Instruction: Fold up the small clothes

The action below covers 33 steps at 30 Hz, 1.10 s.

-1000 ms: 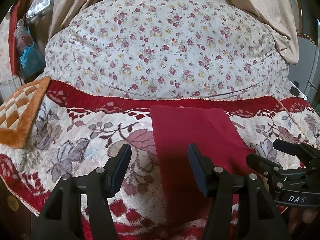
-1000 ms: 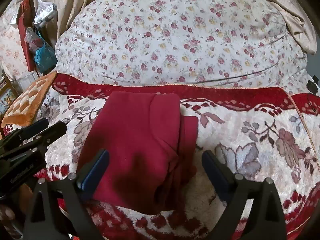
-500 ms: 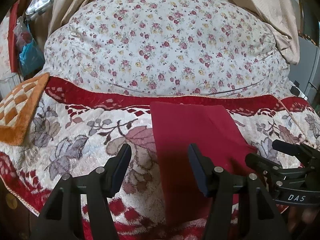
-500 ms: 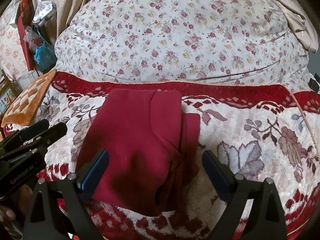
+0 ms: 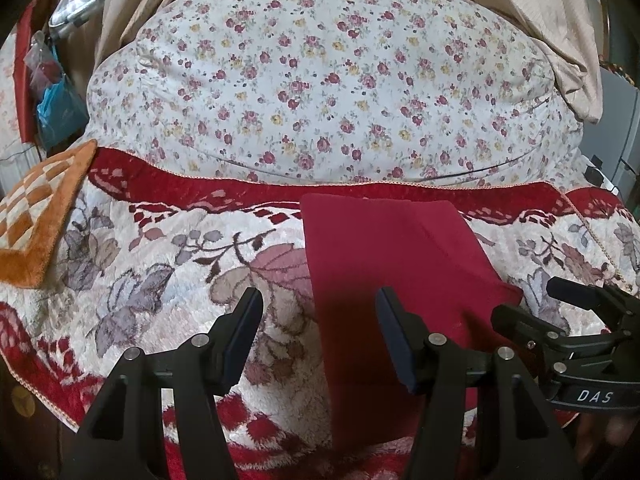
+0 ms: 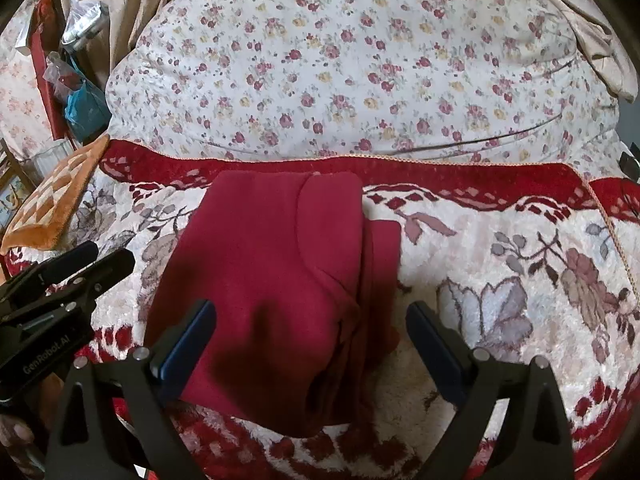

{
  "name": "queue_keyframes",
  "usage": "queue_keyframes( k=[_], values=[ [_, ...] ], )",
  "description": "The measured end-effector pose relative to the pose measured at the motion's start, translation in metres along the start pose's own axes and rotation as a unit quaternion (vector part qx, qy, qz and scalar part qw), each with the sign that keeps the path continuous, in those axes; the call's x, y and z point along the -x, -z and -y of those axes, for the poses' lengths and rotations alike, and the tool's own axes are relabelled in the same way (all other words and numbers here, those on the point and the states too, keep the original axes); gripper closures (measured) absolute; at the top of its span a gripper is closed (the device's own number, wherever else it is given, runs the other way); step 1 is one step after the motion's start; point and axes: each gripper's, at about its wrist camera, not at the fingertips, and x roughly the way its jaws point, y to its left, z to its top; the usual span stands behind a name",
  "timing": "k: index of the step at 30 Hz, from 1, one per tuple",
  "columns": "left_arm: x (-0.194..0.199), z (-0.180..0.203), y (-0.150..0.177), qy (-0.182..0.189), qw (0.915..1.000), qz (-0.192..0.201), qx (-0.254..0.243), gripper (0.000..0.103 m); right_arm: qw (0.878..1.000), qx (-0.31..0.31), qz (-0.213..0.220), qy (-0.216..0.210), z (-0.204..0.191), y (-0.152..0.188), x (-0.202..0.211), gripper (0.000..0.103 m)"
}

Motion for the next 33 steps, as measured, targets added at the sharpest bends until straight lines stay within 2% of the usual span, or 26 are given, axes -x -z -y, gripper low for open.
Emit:
queue_keyframes(
  k=[33],
  values=[
    [-0.019, 0.003, 0.004, 0.006, 0.9997, -0.021, -0.007, 0.066, 1.000, -0.006, -0.022, -0.008, 0.006, 0.001, -0.017, 0.005]
  ],
)
